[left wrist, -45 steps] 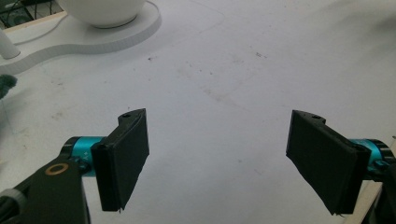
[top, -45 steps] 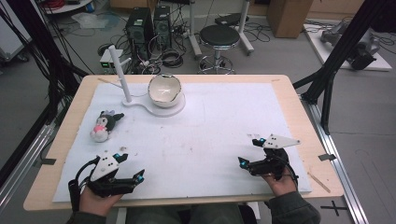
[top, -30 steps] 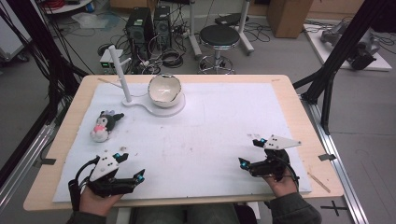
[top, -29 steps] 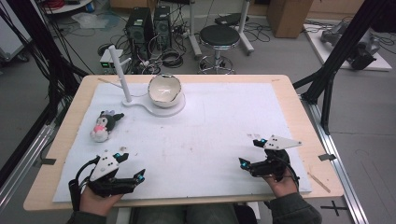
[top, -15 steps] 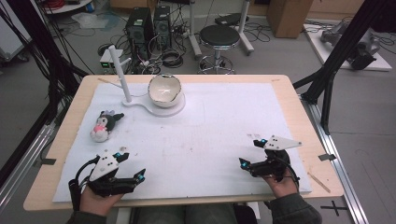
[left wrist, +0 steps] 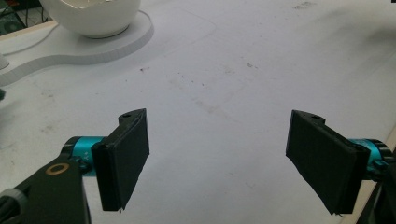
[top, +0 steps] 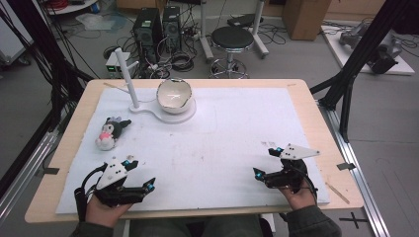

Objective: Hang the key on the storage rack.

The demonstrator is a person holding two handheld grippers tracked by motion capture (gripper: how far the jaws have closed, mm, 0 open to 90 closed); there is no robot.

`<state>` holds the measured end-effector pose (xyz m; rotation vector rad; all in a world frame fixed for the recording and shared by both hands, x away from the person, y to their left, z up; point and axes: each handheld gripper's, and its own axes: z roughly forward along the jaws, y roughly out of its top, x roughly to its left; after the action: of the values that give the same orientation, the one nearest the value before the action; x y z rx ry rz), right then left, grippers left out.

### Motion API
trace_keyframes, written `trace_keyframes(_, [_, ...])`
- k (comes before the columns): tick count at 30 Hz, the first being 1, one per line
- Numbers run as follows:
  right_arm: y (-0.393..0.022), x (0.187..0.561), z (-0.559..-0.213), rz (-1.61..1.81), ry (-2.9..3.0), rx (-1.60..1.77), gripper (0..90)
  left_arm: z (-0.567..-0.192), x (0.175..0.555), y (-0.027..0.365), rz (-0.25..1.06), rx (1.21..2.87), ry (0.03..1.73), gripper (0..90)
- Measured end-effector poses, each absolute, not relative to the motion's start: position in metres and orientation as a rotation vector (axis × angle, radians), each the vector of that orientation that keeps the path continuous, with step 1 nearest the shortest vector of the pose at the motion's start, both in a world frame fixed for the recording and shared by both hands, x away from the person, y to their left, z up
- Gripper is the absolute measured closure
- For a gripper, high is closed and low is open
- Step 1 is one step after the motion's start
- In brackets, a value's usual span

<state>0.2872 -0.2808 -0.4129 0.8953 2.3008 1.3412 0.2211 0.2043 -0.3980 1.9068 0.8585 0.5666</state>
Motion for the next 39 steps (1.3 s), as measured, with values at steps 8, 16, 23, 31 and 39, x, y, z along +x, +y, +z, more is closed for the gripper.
trace_keyframes(8, [-0.281, 0.286, -0.412, 1.344, 2.297, 0.888, 7.4, -0.395, 0.221, 0.206, 0.566, 1.898, 0.855, 21.7])
trace_keyframes(16, [-0.285, 0.284, -0.411, 1.360, 2.281, 0.901, 7.4, -0.388, 0.225, 0.211, 0.556, 1.882, 0.859, 24.3])
trace_keyframes(23, [-0.285, 0.284, -0.412, 1.360, 2.280, 0.907, 7.4, -0.379, 0.230, 0.223, 0.575, 1.853, 0.887, 24.6])
trace_keyframes(31, [-0.281, 0.284, -0.413, 1.347, 2.297, 0.896, 7.4, -0.365, 0.238, 0.237, 0.606, 1.794, 0.911, 24.1])
trace_keyframes(39, [-0.281, 0.286, -0.413, 1.345, 2.300, 0.894, 7.4, -0.358, 0.259, 0.244, 0.626, 1.788, 0.947, 24.1])
